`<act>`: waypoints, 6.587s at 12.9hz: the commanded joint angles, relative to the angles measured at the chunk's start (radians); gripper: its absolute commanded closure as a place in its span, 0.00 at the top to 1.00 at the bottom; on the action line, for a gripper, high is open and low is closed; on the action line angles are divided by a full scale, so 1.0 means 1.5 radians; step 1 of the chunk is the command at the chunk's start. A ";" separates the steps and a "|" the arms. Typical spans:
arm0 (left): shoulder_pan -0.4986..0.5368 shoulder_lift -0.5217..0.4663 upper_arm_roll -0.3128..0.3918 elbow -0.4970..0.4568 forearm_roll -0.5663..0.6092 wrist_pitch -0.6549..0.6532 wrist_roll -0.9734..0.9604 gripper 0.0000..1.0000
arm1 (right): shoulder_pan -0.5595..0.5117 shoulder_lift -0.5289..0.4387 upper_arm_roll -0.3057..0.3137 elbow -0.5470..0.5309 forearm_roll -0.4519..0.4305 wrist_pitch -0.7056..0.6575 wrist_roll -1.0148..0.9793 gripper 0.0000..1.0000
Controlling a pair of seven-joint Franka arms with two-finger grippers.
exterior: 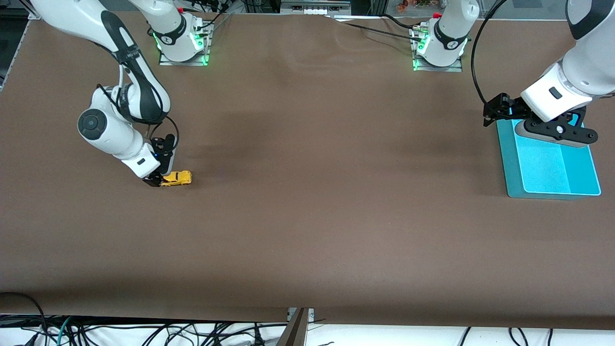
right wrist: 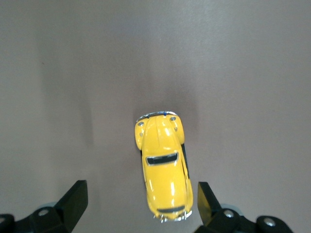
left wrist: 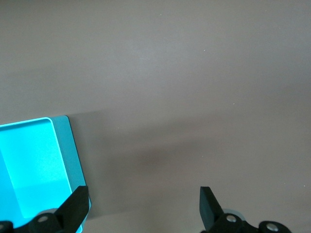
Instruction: Wind and store yellow beetle car
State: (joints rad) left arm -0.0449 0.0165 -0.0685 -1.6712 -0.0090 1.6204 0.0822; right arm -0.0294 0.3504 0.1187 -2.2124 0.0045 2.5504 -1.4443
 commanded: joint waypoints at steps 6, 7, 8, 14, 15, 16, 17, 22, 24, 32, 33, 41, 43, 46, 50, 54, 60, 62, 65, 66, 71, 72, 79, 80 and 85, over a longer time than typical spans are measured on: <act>-0.002 0.005 0.001 0.017 0.001 -0.016 -0.009 1.00 | -0.014 0.035 0.015 0.014 0.007 0.053 -0.064 0.92; -0.002 0.005 0.001 0.017 0.001 -0.016 -0.009 1.00 | -0.015 0.036 0.015 0.014 0.007 0.053 -0.064 0.80; -0.002 0.005 0.001 0.018 0.001 -0.016 -0.009 1.00 | -0.014 0.037 0.015 0.014 0.007 0.053 -0.064 0.71; -0.003 0.005 0.000 0.017 0.002 -0.016 -0.013 1.00 | -0.020 0.036 0.020 0.015 0.007 0.050 -0.069 0.20; -0.003 0.005 0.000 0.017 0.002 -0.016 -0.013 1.00 | -0.019 0.035 0.022 0.015 0.007 0.045 -0.070 0.20; -0.003 0.005 0.000 0.017 0.002 -0.016 -0.013 1.00 | -0.019 0.035 0.023 0.015 0.007 0.045 -0.079 0.20; -0.003 0.005 0.000 0.018 0.002 -0.016 -0.013 1.00 | -0.020 0.036 0.023 0.016 0.007 0.046 -0.089 0.20; -0.003 0.005 0.000 0.018 0.002 -0.016 -0.013 1.00 | -0.047 0.052 0.023 0.016 0.007 0.051 -0.112 0.20; -0.003 0.005 0.000 0.018 0.002 -0.016 -0.013 1.00 | -0.069 0.064 0.023 0.016 0.007 0.055 -0.132 0.20; -0.003 0.005 0.000 0.018 0.002 -0.016 -0.013 1.00 | -0.148 0.082 0.020 0.024 0.008 0.064 -0.258 0.20; -0.003 0.005 0.000 0.018 0.002 -0.016 -0.013 1.00 | -0.158 0.082 0.018 0.024 0.010 0.063 -0.275 0.20; -0.003 0.005 -0.001 0.018 0.002 -0.016 -0.013 1.00 | -0.219 0.096 0.009 0.042 0.012 0.061 -0.339 0.20; -0.003 0.005 -0.001 0.018 0.002 -0.016 -0.013 1.00 | -0.219 0.097 0.009 0.044 0.012 0.060 -0.336 0.22; -0.003 0.005 -0.001 0.018 0.002 -0.016 -0.013 1.00 | -0.218 0.095 0.018 0.059 0.013 0.046 -0.330 0.49; -0.003 0.005 -0.001 0.018 0.002 -0.016 -0.013 1.00 | -0.216 0.092 0.048 0.119 0.013 -0.035 -0.304 0.87; -0.003 0.005 -0.001 0.018 0.002 -0.016 -0.013 1.00 | -0.214 0.079 0.063 0.177 0.013 -0.125 -0.272 0.99; -0.003 0.005 -0.001 0.018 0.002 -0.017 -0.013 1.00 | -0.214 -0.009 0.061 0.182 0.013 -0.234 -0.205 0.99; -0.003 0.005 -0.001 0.018 0.002 -0.017 -0.013 1.00 | -0.213 -0.035 0.060 0.182 0.012 -0.259 -0.163 0.99; -0.003 0.005 -0.001 0.018 0.002 -0.018 -0.013 1.00 | -0.209 -0.079 0.060 0.184 0.012 -0.298 -0.099 0.99; -0.003 0.005 -0.001 0.018 0.002 -0.018 -0.013 1.00 | -0.206 -0.101 0.060 0.184 0.011 -0.314 -0.080 0.99; -0.003 0.005 -0.001 0.018 0.001 -0.018 -0.012 1.00 | -0.192 -0.192 0.060 0.187 0.010 -0.387 -0.005 0.99; -0.004 0.005 -0.001 0.018 0.002 -0.018 -0.010 1.00 | -0.191 -0.197 0.060 0.188 0.010 -0.390 0.011 0.99; -0.002 0.021 0.001 0.022 -0.006 -0.104 0.058 1.00 | -0.122 -0.258 0.024 0.189 0.007 -0.414 0.281 0.99; 0.002 0.022 0.001 0.020 -0.006 -0.113 0.100 1.00 | -0.106 -0.260 0.010 0.193 0.009 -0.414 0.327 0.99; 0.039 0.032 0.005 -0.008 0.005 -0.135 0.290 1.00 | -0.054 -0.287 -0.015 0.242 0.010 -0.490 0.627 0.99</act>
State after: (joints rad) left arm -0.0191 0.0563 -0.0619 -1.6759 -0.0087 1.4305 0.4196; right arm -0.1518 -0.0600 0.1169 -1.8928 0.0148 1.8896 -0.6524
